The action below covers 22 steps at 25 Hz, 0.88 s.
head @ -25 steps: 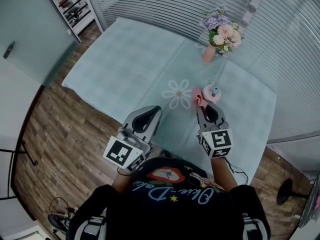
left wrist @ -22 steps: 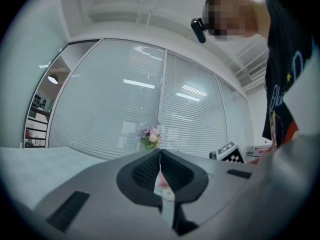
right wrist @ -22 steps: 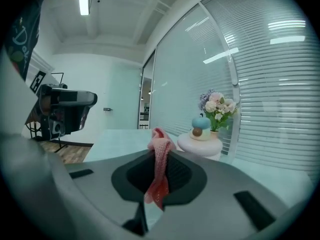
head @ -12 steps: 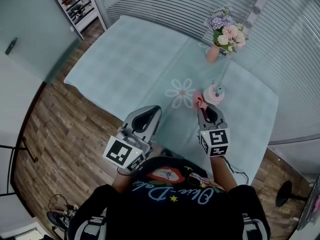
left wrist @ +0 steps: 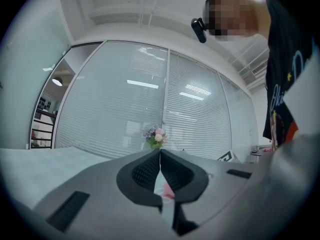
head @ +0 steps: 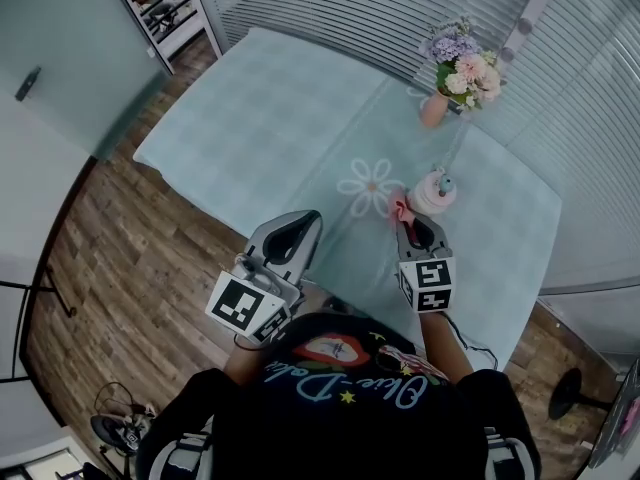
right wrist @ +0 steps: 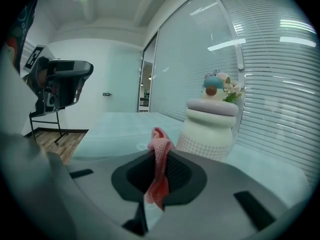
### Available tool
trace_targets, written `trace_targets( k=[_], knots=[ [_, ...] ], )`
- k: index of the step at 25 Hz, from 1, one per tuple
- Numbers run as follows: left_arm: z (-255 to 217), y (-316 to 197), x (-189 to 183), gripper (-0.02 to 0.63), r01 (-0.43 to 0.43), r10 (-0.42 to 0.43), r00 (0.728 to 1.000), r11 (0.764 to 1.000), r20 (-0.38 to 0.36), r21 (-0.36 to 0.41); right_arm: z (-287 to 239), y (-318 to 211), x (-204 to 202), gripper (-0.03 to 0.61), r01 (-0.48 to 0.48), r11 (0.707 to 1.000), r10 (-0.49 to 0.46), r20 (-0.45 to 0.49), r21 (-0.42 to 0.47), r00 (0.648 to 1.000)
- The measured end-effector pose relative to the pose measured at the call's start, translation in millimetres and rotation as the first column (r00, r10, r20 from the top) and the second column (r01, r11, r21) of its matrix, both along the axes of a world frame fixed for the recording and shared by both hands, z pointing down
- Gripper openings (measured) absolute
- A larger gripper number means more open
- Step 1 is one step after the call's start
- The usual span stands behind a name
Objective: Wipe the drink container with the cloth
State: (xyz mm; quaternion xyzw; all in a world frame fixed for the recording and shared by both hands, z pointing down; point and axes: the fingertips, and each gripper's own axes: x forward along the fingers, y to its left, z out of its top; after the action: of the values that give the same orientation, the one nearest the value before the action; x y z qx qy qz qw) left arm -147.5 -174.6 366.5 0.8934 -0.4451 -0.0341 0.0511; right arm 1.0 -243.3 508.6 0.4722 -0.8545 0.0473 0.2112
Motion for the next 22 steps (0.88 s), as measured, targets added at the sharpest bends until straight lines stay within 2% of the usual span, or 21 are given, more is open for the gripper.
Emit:
trace_targets(
  k=[11,14,18,22],
  knots=[
    [2.6,1.9,6.2,0.005,-0.009,0.009,1.000,1.000,-0.002,-0.007,20.8,4.5,0.9,0.026,0.006,0.998,-0.008,-0.019,-0.059,1.000],
    [1.5,2.3,11.6,0.005,-0.020,0.020,1.000,1.000,-0.002,-0.006,18.3,5.1,2.0,0.026,0.009,0.999,-0.009,-0.013,-0.050,1.000],
    [2.7,1.5,14.0,0.005,-0.023,0.023,1.000,1.000,0.000,-0.009,1.4,11.0,0.6,0.026,0.028,1.000,-0.028,0.033,0.001,0.999],
    [2.1,0.6,19.1,0.005,-0.037,0.037,0.999,0.999,-0.001,-0.006,-24.0,22.3,1.8,0.026,0.020,0.999,-0.026,0.124,0.049,0.992]
  ],
)
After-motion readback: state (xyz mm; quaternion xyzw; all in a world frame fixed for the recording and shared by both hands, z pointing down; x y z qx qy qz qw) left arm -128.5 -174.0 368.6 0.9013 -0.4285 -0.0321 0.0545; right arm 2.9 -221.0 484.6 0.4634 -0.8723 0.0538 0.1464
